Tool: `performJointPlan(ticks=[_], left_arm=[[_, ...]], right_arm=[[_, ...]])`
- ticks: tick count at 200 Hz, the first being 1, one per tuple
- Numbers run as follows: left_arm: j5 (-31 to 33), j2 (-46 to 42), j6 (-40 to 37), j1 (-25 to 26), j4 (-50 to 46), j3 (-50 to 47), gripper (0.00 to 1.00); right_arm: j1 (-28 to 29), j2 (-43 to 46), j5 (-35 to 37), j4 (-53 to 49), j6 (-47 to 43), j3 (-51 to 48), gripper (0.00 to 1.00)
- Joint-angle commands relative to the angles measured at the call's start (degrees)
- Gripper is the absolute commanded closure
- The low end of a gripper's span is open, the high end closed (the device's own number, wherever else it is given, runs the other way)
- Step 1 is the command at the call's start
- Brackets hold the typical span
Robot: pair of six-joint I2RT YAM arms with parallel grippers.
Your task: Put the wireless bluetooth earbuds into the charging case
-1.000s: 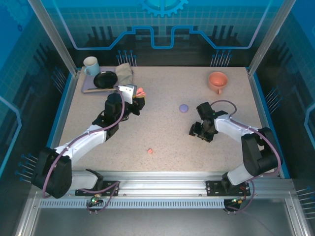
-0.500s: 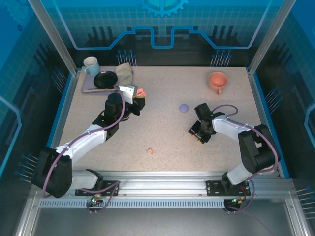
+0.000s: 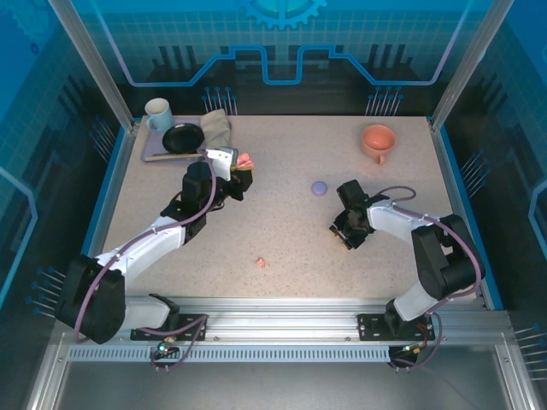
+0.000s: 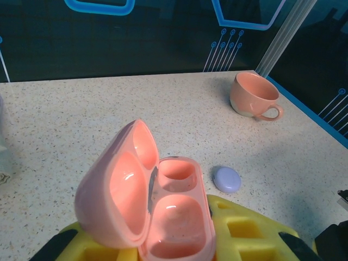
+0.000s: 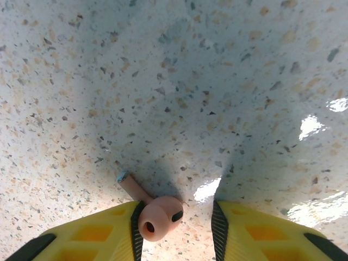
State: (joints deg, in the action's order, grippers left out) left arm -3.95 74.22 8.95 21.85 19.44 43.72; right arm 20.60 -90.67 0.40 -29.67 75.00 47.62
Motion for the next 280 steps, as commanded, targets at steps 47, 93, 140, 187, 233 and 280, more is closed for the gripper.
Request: performJointPlan(ticks=[47,93,140,187,233,280], left_arm=[[-1.4,0.8,0.3,-0.4,1.7,0.6,1.0],[-1.4,1.1,0.5,-0.3,2.0,0.5,1.0],[-1.7,1.0,1.0,-0.3,2.0,0.5,1.0],[-1.7,0.6,0.6,-0.4,1.3,0.7,1.0],[-1.7,0.8,0.5,-0.3,1.0,1.2,1.0],[-1.9,1.2,0.3,-0.3,0.7,1.9,1.0]], right_arm=[[2.0,1.1,-2.2,3.0,-8.2,1.0,0.62],[4.7,4.3,-2.2,-0.2,-15.5,4.3,0.6],[5.7,5.2,9.2,-6.0,-18.8,5.5,0.6],[5.9,2.4,10.9,-2.0,-26.8,4.9,0.61],[6.3,-0.7,9.9,-1.4,-28.9,5.3,0.62],[6.4,-3.1,9.5,-0.2,-28.5,4.9,0.69]])
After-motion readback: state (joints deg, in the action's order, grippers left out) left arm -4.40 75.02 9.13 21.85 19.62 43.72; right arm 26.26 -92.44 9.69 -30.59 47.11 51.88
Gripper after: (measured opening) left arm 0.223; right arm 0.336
